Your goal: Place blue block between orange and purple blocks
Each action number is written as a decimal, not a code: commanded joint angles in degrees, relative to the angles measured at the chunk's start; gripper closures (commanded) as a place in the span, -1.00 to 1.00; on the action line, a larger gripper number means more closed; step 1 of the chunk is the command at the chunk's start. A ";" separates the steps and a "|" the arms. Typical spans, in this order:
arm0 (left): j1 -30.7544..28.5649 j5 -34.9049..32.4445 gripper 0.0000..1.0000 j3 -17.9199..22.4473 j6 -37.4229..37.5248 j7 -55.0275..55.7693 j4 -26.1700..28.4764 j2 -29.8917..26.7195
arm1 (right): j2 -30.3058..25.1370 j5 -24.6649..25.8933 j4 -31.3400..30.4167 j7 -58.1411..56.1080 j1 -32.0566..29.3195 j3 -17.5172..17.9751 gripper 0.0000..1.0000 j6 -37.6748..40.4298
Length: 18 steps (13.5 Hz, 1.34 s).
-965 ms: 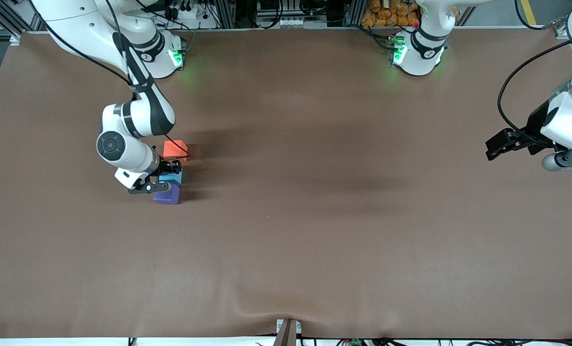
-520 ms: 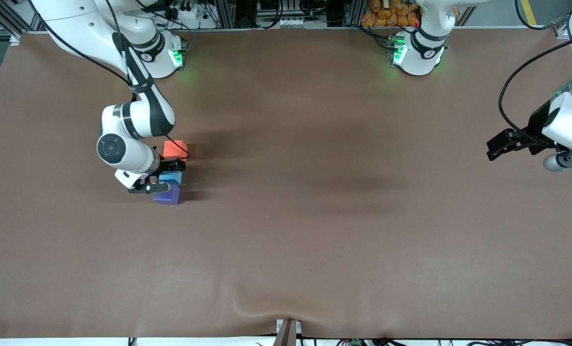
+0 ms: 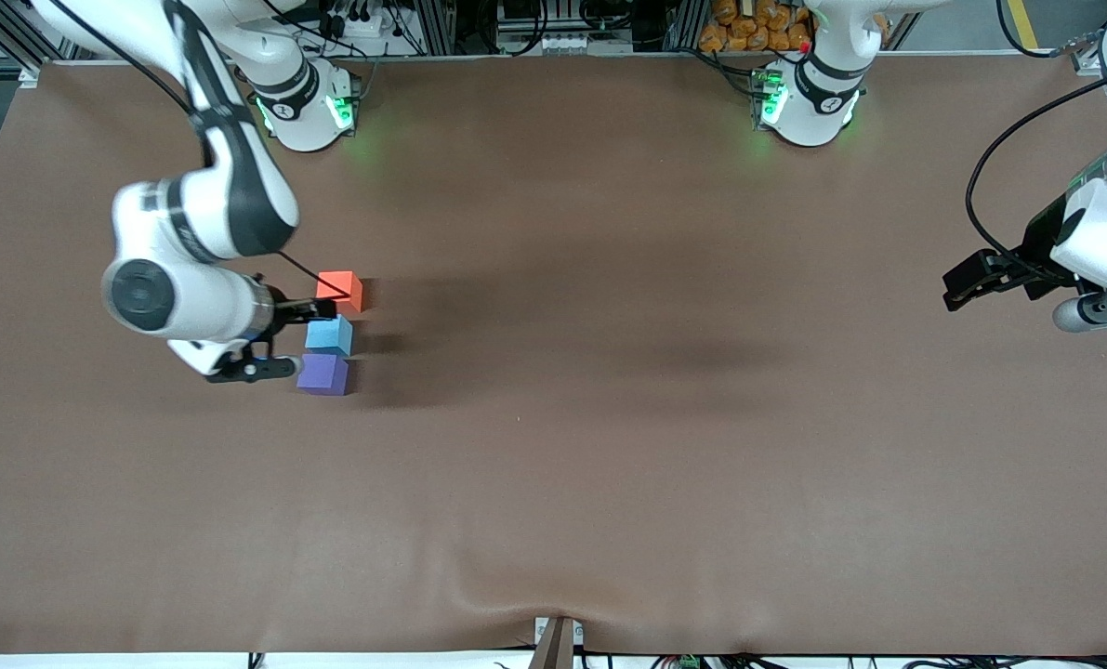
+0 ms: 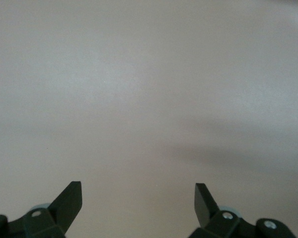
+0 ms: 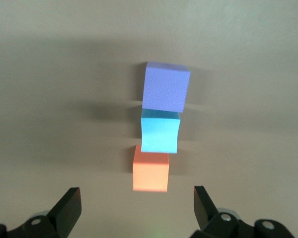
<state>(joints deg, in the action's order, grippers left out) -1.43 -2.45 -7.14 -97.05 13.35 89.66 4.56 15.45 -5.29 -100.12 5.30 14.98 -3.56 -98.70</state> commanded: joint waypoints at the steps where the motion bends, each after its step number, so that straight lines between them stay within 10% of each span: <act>1: -0.32 -0.01 -1.00 -0.16 -0.51 -0.69 -0.10 -0.17 | 0.99 0.01 10.01 0.33 -1.35 0.14 -1.00 5.45; 10: -0.24 -0.10 -1.00 -0.07 -0.42 -0.60 -0.10 -0.52 | 0.63 4.50 28.22 0.24 -5.48 0.05 -1.00 7.29; 14: -0.32 -0.10 -1.00 -0.07 -0.07 -0.60 -0.10 -0.78 | -1.11 2.74 35.15 -1.69 -8.82 1.10 -1.00 22.37; 18: -0.32 -0.10 -1.00 0.19 0.11 -0.86 -0.10 -1.13 | -10.24 3.44 30.98 -2.04 -14.61 5.58 -1.00 25.49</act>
<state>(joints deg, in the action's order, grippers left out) -1.50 -2.45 -7.09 -97.21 13.35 89.37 4.44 10.90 -1.79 -64.91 3.90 4.25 -1.37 -73.79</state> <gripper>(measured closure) 0.000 0.000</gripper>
